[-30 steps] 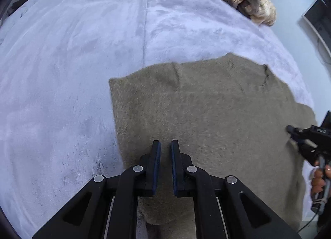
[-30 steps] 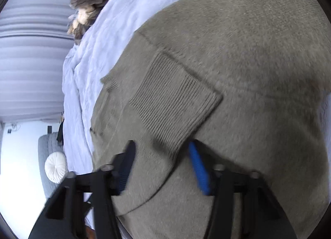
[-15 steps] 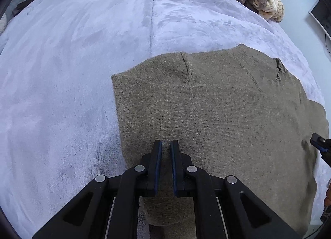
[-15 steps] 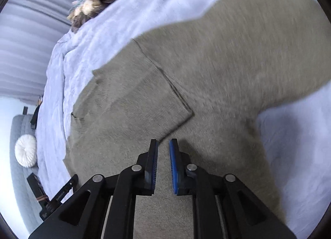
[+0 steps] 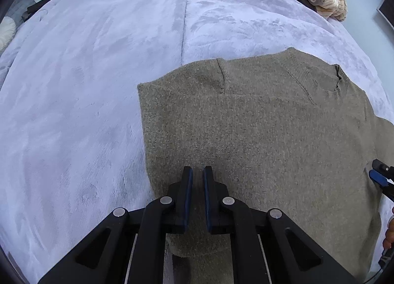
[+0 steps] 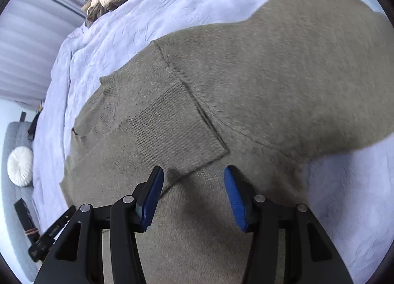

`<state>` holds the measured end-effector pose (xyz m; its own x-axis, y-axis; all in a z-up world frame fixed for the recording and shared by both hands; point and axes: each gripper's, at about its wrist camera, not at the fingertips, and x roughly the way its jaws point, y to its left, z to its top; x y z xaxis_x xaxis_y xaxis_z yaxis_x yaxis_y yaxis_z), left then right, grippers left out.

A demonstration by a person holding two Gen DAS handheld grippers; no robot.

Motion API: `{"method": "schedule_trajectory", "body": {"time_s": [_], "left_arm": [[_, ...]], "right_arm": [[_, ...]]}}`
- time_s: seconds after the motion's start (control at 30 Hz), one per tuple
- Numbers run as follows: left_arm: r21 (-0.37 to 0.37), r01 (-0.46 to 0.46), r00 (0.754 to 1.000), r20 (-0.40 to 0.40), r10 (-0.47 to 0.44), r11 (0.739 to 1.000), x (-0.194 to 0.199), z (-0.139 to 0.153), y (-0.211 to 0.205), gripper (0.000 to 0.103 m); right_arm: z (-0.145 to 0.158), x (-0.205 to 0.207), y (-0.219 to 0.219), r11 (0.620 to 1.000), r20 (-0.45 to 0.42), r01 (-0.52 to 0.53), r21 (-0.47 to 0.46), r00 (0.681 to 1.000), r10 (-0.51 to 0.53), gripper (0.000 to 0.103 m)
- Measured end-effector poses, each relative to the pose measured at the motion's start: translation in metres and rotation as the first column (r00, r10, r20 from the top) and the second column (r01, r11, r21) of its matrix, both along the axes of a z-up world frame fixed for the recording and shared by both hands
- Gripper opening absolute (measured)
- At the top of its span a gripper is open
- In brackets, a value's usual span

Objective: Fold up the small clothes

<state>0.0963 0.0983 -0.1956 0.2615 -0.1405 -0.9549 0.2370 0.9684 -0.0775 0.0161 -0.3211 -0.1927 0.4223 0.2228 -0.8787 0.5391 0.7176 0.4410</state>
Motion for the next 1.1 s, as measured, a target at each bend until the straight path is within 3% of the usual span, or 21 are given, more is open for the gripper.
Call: {"method": "schedule_trajectory", "body": {"time_s": [0.2, 0.3, 0.93, 0.97, 1.0, 1.03, 1.1], "left_arm": [[-0.011, -0.007, 1.0, -0.021, 0.007, 1.0, -0.008, 0.007, -0.005, 0.01], [-0.008, -0.019, 0.999, -0.027, 0.019, 1.0, -0.011, 0.007, -0.006, 0.01], [0.016, -0.015, 0.999, -0.048, 0.016, 1.0, -0.041, 0.012, 0.002, 0.011], [0.013, -0.014, 0.999, -0.052, 0.014, 1.0, -0.042, 0.012, 0.002, 0.032], [-0.003, -0.013, 0.998, -0.058, 0.013, 1.0, -0.042, 0.011, -0.003, 0.079], [-0.022, -0.021, 0.998, -0.054, 0.02, 1.0, -0.043, 0.014, -0.003, 0.098], [0.008, -0.018, 1.0, -0.002, 0.018, 1.0, -0.048, 0.02, -0.009, 0.103]], "right_arm": [[0.006, -0.023, 0.008, 0.999, 0.015, -0.018, 0.034, 1.0, 0.017, 0.058], [0.004, -0.026, 0.017, 0.999, 0.003, -0.022, 0.047, 1.0, 0.022, 0.064], [0.005, -0.031, 0.029, 0.997, -0.021, -0.073, 0.035, 0.997, 0.073, 0.074], [0.005, -0.032, 0.029, 0.997, -0.02, -0.074, 0.036, 0.997, 0.074, 0.074], [0.005, -0.032, 0.03, 0.997, -0.02, -0.074, 0.038, 0.997, 0.075, 0.074], [0.005, -0.032, 0.03, 0.996, -0.02, -0.075, 0.04, 0.997, 0.076, 0.074], [0.005, -0.033, 0.03, 0.996, -0.019, -0.079, 0.041, 0.997, 0.08, 0.074]]}}
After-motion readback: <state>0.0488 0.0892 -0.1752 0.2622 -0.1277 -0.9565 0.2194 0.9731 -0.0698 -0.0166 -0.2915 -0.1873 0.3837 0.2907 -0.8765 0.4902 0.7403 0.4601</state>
